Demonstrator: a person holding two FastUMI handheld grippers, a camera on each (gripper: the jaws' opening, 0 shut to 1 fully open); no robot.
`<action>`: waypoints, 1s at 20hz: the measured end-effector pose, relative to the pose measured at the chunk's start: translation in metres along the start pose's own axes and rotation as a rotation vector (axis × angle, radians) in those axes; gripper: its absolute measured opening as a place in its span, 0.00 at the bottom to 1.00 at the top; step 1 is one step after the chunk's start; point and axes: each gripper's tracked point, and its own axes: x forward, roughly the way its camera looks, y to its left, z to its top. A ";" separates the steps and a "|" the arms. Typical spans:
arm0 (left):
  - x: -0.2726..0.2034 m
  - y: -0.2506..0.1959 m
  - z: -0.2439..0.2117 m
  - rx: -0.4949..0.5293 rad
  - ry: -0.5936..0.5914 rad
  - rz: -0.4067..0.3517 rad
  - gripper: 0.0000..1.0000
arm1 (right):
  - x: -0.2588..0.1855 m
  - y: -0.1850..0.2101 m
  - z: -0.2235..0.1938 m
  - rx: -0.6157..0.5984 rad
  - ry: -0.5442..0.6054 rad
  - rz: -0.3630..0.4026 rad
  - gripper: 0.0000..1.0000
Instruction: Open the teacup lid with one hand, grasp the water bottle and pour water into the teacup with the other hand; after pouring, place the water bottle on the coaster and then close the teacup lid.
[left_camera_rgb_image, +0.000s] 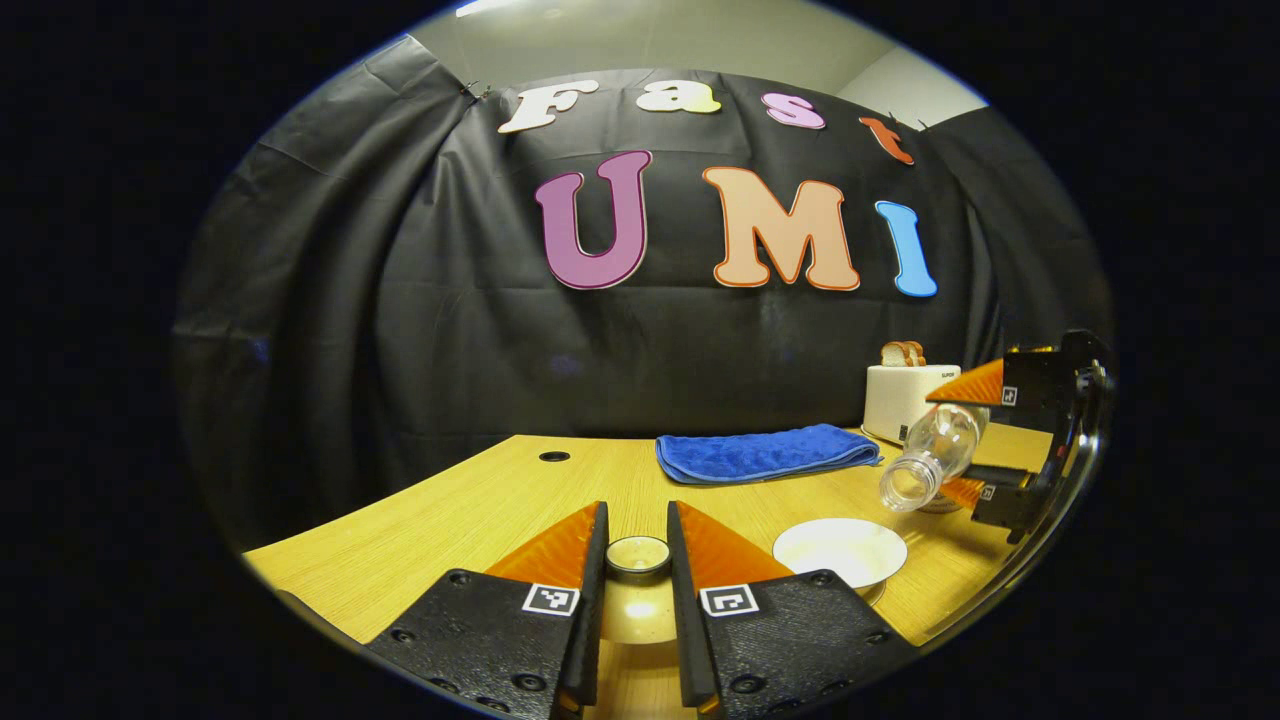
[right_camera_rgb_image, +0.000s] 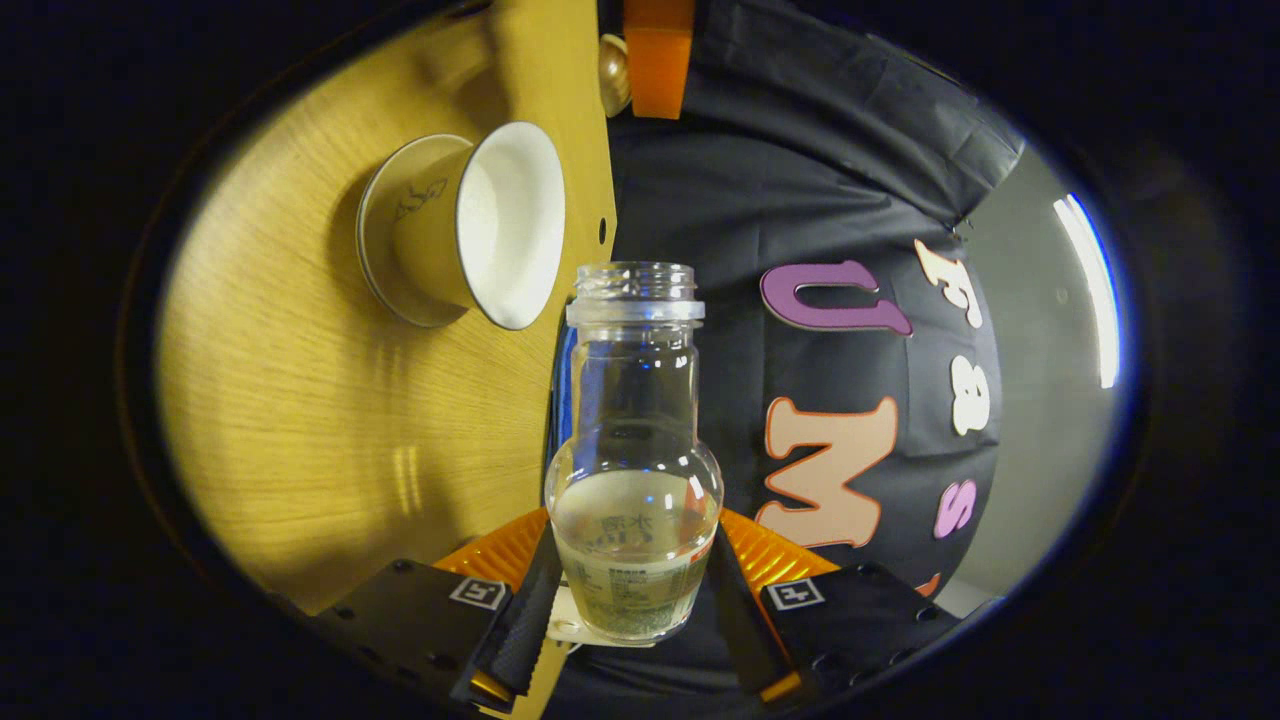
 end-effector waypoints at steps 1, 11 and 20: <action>0.000 0.000 0.000 0.000 -0.001 0.000 0.29 | -0.001 0.002 -0.002 0.067 0.004 0.014 0.77; -0.001 0.000 -0.001 0.001 0.001 0.000 0.29 | -0.006 -0.028 -0.033 0.891 0.039 0.050 0.79; 0.000 0.001 -0.001 0.000 0.000 0.003 0.29 | 0.014 -0.008 -0.093 1.423 0.133 0.087 0.79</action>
